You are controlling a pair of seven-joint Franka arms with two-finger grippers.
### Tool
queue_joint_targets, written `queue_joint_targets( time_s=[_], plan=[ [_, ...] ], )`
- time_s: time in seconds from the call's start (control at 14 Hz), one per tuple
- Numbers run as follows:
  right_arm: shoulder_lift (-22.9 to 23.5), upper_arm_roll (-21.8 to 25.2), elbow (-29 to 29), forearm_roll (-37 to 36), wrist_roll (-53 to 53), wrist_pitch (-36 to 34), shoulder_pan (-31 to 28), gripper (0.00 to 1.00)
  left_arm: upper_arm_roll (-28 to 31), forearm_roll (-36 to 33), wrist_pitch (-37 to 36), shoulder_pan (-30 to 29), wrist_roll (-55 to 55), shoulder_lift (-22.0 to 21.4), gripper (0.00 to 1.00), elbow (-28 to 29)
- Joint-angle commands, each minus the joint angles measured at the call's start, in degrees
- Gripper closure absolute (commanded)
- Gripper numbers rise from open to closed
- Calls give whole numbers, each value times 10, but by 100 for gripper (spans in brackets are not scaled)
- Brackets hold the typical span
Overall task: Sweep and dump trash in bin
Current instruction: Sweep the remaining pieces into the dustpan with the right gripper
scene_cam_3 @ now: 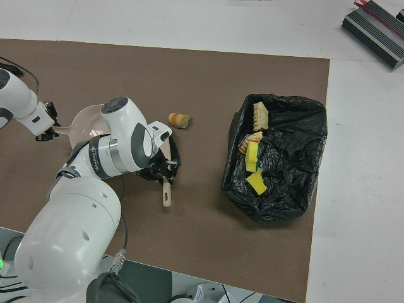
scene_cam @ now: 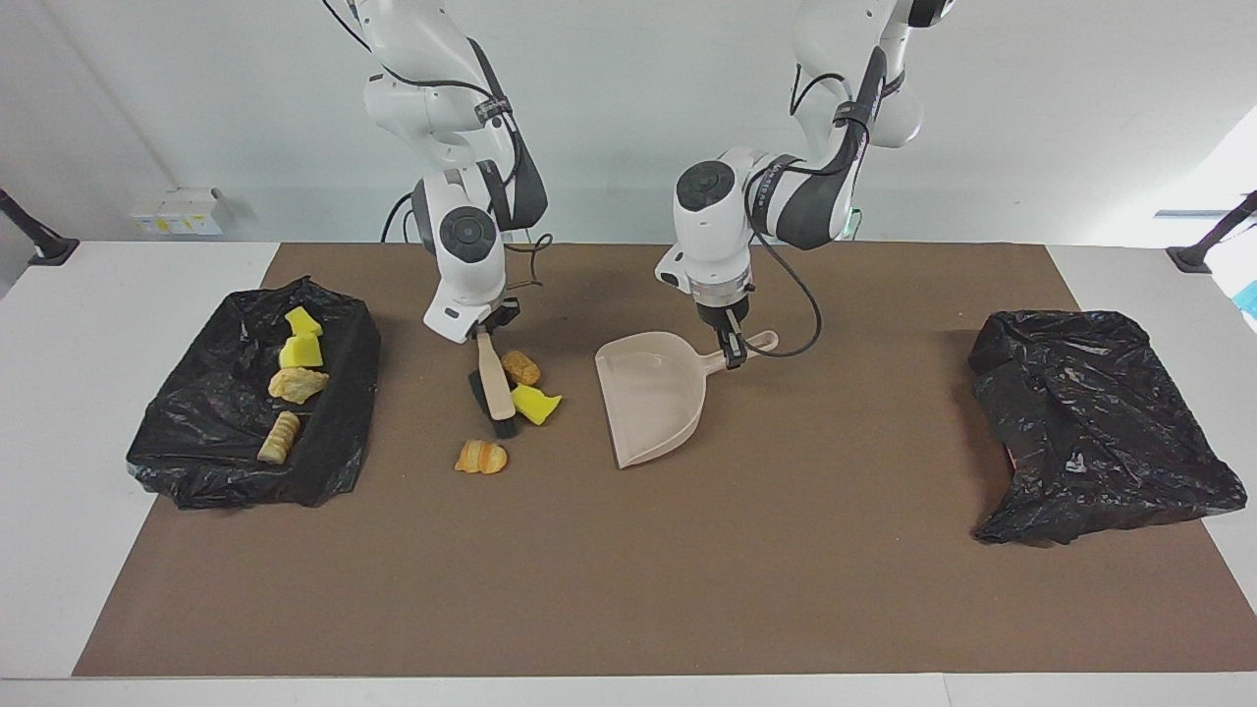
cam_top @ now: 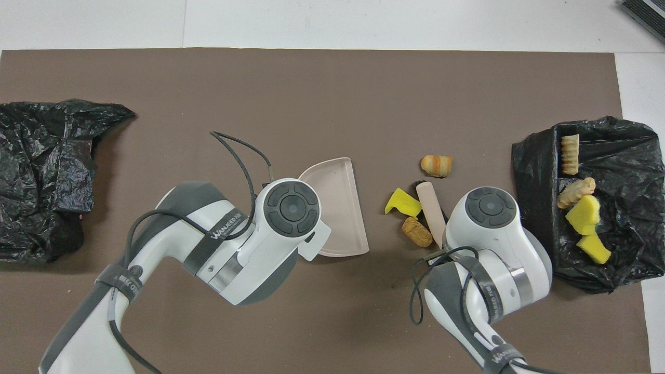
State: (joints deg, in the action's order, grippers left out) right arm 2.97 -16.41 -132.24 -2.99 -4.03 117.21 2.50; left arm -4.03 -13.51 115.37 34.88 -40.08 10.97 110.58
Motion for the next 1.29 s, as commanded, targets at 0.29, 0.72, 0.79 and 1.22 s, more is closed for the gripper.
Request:
queue_joint_targets(
  time_s=[0.29,0.72,0.79,1.22],
  plan=[
    [40,-2,30,210,-19,39,95,100,4,-8,74,42,6,-25,100,74],
    [-28,7,127,194,-10,-144,50,100,6,33,135,19,20,-17,100,83],
    [-27,6,140,156,-8,-162,37,100,6,34,136,17,20,-16,100,80],
    [39,6,198,-88,44,-167,-27,100,9,74,121,-7,74,-7,100,57]
  ],
)
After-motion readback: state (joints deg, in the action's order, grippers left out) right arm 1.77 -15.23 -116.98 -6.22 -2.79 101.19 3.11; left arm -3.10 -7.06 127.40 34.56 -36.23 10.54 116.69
